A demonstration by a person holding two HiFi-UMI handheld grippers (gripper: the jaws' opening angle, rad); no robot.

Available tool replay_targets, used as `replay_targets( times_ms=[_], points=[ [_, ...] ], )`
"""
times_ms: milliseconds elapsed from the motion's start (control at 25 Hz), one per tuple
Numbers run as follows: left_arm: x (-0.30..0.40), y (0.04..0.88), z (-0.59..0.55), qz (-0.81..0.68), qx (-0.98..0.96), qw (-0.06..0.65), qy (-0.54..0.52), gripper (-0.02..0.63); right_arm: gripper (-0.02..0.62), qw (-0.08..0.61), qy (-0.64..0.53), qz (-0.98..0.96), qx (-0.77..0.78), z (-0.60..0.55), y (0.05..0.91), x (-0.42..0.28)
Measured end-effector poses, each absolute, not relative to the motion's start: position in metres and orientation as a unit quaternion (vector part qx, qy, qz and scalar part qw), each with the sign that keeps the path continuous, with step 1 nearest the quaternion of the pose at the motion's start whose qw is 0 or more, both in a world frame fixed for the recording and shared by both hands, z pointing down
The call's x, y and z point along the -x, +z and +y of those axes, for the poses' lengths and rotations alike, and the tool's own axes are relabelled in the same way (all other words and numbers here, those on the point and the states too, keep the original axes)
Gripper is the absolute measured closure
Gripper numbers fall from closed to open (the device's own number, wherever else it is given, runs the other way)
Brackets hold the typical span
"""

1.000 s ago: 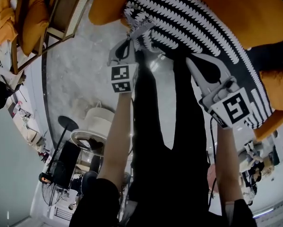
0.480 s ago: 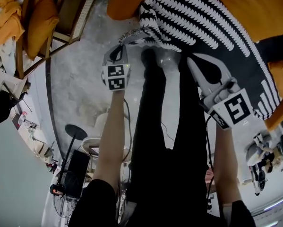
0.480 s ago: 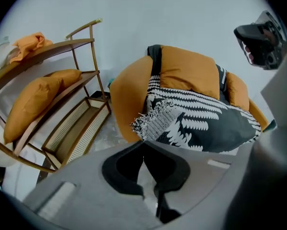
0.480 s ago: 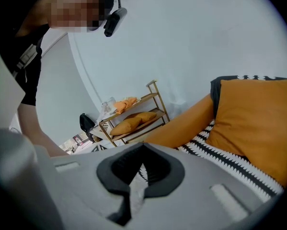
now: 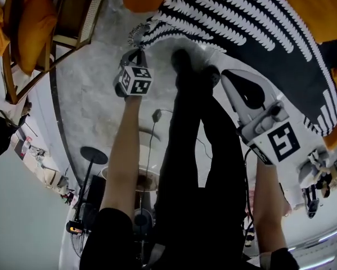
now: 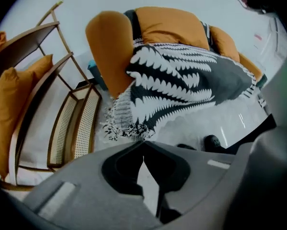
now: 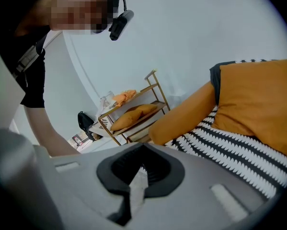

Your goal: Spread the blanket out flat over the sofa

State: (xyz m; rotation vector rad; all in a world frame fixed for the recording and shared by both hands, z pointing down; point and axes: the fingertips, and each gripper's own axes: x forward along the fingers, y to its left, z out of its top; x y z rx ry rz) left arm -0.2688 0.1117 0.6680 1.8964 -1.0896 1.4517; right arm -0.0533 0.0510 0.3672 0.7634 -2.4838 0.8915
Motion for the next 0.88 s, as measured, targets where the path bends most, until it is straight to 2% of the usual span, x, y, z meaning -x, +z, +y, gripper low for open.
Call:
replay_targets(
  times_ms=[280,760,880],
  points=[
    [0.279,0.744,0.132,-0.289,-0.685,0.163,0.649,0.592,0.592,0.199,0.329,-0.883,-0.271,0.071,0.401,0.049],
    [0.314,0.822,0.151,-0.122,-0.631,0.001,0.766,0.594,0.592,0.181,0.357,-0.876,-0.268,0.086,0.447,0.053],
    [0.324,0.827,0.149,-0.098,-0.622,-0.010,0.777,0.594,0.592,0.180,0.363,-0.873,-0.271,0.090,0.448,0.053]
  ],
)
